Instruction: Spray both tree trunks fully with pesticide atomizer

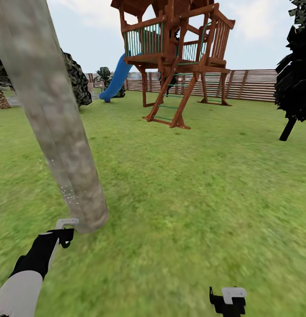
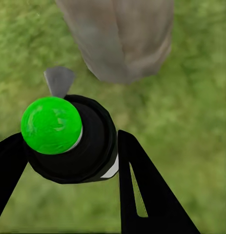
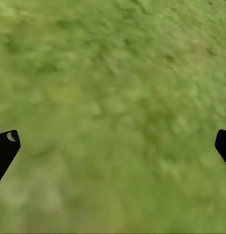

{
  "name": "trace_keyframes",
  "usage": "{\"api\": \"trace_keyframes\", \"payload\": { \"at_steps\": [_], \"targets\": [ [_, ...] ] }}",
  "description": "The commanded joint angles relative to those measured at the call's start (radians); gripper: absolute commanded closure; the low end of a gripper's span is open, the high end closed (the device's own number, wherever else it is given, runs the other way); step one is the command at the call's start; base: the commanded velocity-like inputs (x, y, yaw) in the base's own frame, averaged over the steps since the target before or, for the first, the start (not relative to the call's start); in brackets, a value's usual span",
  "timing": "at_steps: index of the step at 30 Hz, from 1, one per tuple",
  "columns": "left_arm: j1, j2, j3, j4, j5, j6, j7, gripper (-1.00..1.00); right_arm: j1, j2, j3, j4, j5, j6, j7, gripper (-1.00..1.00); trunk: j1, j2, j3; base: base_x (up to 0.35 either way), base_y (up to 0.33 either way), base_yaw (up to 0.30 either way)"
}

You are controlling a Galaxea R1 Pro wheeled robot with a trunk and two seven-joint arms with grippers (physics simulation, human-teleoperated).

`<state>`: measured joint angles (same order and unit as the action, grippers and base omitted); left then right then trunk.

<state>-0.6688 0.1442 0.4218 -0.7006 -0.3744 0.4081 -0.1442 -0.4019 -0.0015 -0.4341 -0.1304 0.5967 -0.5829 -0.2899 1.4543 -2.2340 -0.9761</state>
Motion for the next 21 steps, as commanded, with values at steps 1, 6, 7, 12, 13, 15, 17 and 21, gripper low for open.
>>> {"api": "trace_keyframes", "payload": {
  "at_steps": [1, 6, 7, 12, 13, 15, 17, 21],
  "targets": [
    [0.0, 0.0, 0.0, 0.0, 0.0, 0.0, 0.0, 1.0, 0.0, 0.0, 0.0, 0.0, 0.0, 0.0, 0.0, -1.0, 0.0, 0.0, 0.0, 0.046, -0.266, 0.129],
    [0.0, 0.0, -0.001, 0.0, 0.0, 0.0, 0.0, 1.0, 0.0, 0.0, 0.0, 0.0, 0.0, 0.0, 0.0, -1.0, 0.0, 0.0, 0.0, 0.007, -0.269, 0.02],
    [0.0, 0.0, 0.0, 0.001, 0.0, 0.0, 0.0, 1.0, 0.0, 0.0, 0.0, 0.0, 0.0, 0.0, 0.0, -1.0, 0.0, 0.0, 0.0, 0.0, -0.27, 0.001],
    [0.0, 0.0, 0.0, 0.001, 0.0, 0.0, 0.0, 1.0, 0.0, 0.0, 0.0, 0.0, 0.0, 0.0, 0.0, -1.0, 0.0, 0.0, 0.0, 0.0, -0.27, 0.046],
    [0.0, 0.0, 0.0, 0.001, 0.0, 0.0, 0.0, 1.0, 0.0, 0.0, 0.0, 0.0, 0.0, 0.0, 0.0, -1.0, 0.0, 0.0, 0.0, 0.0, -0.27, 0.209],
    [0.0, 0.0, 0.0, 0.001, 0.0, 0.0, 0.0, 1.0, 0.0, 0.0, 0.0, 0.0, 0.0, 0.0, 0.0, -1.0, 0.0, 0.0, 0.0, 0.0, -0.27, 0.248],
    [0.0, 0.0, 0.0, 0.001, 0.0, 0.0, 0.0, 1.0, 0.0, 0.0, 0.0, 0.0, 0.0, 0.0, 0.0, -1.0, 0.0, 0.0, 0.0, 0.0, -0.27, 0.272],
    [0.0, 0.0, 0.0, 0.001, -0.001, 0.0, 0.0, 1.0, 0.0, 0.0, 0.0, 0.001, 0.0, 0.0, 0.0, -1.0, 0.0, 0.0, 0.0, 0.067, -0.27, 0.276]
  ]
}}
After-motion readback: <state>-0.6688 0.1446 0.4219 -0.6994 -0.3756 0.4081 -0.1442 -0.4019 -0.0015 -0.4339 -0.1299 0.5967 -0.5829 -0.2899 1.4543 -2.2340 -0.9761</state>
